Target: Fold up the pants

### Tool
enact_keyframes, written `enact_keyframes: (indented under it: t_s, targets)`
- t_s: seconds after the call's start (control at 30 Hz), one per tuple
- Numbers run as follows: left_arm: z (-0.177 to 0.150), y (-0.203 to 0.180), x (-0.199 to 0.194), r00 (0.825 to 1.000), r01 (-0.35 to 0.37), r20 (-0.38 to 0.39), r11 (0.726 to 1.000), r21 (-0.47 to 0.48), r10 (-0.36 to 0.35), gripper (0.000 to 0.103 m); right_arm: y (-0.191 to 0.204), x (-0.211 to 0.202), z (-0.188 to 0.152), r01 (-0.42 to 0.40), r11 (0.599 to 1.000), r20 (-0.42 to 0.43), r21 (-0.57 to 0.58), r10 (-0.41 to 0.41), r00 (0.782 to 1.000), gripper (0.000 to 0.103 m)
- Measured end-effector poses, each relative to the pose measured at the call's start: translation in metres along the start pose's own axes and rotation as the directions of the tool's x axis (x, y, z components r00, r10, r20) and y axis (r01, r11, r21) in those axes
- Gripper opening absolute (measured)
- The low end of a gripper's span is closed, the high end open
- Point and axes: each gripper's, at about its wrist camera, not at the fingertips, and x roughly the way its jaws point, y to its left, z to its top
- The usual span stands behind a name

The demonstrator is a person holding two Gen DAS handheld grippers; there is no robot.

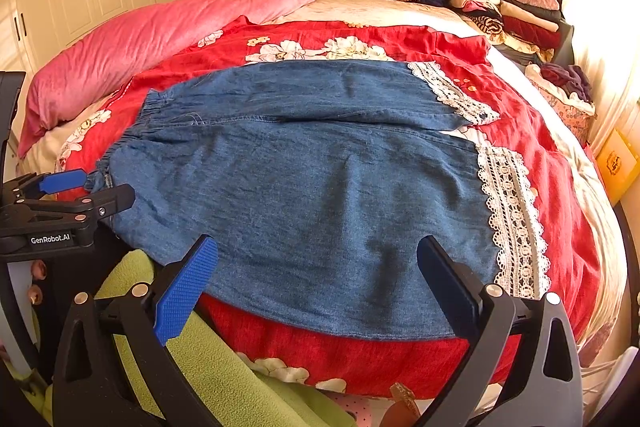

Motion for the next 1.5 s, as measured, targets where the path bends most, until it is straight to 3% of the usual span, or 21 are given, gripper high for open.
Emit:
enact_keyframes:
  t_s: [1.03, 1.5]
  targets:
    - [0.01, 0.008, 0.007, 0.999, -0.045, 0.017, 0.999, 0.001, 0.045, 0.094, 0.003, 0.012, 0.011, -0.017, 1.0, 0.002, -0.01, 0.017, 1.0, 0.099]
    - [0.028, 0.03, 0.014, 0.997, -0.066, 0.036, 0.997, -0.044, 0.068, 0.094, 0.013, 0.031, 0.053, -0.017, 0.998, 0.03, -0.057, 0.018, 0.999, 0.099]
